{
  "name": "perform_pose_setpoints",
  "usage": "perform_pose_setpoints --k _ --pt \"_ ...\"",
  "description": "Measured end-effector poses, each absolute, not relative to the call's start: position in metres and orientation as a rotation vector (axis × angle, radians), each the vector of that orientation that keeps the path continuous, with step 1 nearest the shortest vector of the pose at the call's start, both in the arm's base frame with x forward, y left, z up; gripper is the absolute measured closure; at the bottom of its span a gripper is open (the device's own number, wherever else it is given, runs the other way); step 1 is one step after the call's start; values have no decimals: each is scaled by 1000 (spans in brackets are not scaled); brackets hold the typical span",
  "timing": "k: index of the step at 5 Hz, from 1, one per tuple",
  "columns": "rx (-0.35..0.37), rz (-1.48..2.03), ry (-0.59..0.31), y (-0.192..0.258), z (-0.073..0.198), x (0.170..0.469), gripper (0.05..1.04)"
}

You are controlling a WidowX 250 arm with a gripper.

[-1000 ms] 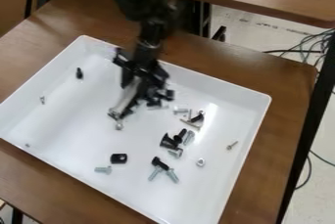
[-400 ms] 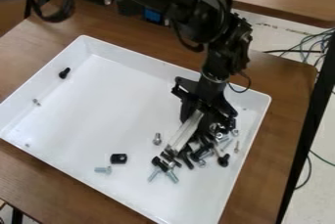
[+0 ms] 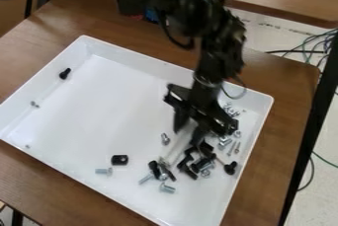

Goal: Sweep into pile

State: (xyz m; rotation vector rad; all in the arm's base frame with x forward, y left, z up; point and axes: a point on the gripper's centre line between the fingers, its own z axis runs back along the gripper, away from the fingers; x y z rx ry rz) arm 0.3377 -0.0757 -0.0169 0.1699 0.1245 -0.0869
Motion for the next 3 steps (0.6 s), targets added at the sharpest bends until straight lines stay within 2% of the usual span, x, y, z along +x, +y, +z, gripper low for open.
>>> perform_pose_setpoints --k 1,2,3 --pt "215 77 29 -18 20 348 732" --pt "295 135 -15 28 23 351 732" --pt "325 97 48 63 7 350 732"
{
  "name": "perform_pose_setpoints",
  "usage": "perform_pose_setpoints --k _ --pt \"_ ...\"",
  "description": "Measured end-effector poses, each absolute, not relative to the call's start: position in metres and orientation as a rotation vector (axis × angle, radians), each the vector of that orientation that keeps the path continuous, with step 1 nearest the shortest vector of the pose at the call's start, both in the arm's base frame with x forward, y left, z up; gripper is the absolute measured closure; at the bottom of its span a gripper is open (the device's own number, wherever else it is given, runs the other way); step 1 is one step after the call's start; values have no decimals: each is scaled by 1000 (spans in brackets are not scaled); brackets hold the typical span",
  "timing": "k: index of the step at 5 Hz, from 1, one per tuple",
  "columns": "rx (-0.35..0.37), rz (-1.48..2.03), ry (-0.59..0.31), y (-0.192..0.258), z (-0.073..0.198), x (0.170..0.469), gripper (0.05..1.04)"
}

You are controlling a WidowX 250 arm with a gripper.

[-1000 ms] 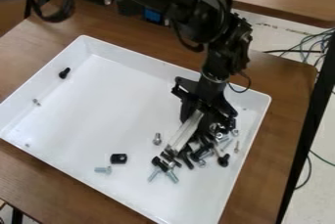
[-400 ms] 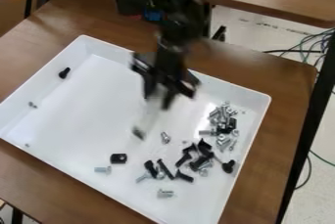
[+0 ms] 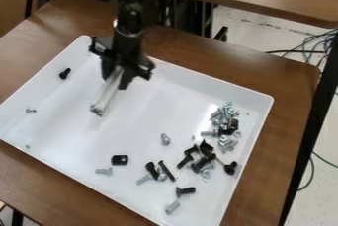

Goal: Sweep into pile

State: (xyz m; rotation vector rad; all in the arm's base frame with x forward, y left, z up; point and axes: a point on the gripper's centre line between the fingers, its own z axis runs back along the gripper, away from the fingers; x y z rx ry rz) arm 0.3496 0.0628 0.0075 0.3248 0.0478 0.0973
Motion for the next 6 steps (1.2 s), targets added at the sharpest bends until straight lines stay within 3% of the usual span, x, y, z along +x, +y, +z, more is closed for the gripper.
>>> perform_pose_setpoints --k 1,2,3,5,6 --pt "269 81 134 121 -31 332 732" --pt "237 41 126 158 -38 332 732" --pt "234 28 92 163 -40 329 732" --pt "170 -8 79 112 -44 264 732" --pt "176 -76 76 70 -43 255 732"
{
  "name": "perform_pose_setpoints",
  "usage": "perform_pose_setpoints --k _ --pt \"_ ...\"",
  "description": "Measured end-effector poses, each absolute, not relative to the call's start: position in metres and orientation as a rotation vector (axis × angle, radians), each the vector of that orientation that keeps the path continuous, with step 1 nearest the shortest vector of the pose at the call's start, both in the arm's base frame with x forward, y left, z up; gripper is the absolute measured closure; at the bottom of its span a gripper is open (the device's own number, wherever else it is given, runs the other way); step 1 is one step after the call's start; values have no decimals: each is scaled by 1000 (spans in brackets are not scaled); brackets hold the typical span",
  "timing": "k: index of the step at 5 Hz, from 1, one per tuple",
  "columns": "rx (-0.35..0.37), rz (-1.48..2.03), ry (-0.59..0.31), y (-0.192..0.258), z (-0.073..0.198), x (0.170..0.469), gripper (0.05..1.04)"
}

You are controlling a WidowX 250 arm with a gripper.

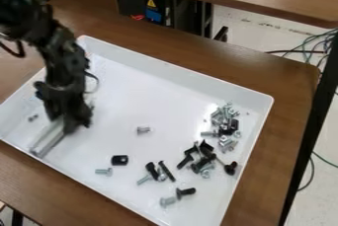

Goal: Sweep into pile

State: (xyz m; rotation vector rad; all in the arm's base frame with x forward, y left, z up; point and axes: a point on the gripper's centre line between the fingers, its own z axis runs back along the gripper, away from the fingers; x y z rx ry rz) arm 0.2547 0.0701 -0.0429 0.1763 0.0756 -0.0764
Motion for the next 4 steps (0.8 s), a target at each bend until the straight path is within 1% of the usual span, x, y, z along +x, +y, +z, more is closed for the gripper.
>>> perform_pose_setpoints --k 1,2,3,4 --pt "166 -95 60 36 -49 255 732" --pt "137 -89 52 0 -55 255 732" --pt "117 -110 54 -42 -59 249 732" --pt "75 -37 59 -77 -59 247 732"
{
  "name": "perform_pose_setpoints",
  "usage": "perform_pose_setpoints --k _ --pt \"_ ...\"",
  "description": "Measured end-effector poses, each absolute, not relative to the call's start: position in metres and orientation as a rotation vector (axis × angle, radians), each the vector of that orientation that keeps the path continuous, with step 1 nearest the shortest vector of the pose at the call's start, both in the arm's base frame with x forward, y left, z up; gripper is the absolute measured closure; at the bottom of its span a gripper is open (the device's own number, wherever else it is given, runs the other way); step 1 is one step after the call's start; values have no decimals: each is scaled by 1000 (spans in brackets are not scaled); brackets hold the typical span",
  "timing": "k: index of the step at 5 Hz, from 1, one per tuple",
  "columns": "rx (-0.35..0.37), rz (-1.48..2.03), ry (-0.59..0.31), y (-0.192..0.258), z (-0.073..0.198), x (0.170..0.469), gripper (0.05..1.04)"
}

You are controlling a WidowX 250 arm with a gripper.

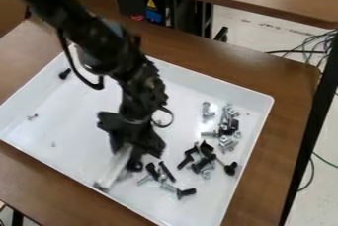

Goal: Sweep into pile

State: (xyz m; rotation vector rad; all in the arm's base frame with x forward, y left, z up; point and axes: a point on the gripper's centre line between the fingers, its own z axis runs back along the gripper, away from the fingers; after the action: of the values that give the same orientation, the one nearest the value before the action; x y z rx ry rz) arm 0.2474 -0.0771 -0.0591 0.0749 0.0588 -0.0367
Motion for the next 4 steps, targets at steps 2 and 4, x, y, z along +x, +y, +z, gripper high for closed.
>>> perform_pose_setpoints --k 2,4 --pt "18 184 131 -111 -55 252 732" --pt "-51 343 191 -131 -49 258 732"
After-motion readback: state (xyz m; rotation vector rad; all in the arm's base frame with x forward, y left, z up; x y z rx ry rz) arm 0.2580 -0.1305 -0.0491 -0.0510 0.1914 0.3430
